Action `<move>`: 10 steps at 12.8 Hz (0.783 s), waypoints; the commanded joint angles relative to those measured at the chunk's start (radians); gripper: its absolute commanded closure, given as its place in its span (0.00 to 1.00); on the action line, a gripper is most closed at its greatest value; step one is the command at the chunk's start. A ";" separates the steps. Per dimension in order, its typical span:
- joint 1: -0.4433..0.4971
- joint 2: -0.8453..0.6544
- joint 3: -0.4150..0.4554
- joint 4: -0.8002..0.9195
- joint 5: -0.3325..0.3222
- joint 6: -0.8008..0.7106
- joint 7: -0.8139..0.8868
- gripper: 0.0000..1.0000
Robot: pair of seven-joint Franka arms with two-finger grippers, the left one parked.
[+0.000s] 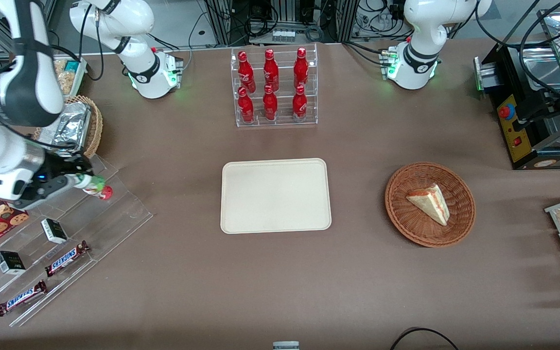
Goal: Place green gum on tray
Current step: 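Lift the green gum jar and carry it over the cream tray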
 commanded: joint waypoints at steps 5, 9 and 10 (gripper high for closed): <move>0.246 0.058 -0.006 0.014 0.013 0.040 0.457 1.00; 0.399 0.125 -0.005 0.040 0.020 0.116 0.778 1.00; 0.431 0.162 -0.006 0.077 0.020 0.116 0.841 1.00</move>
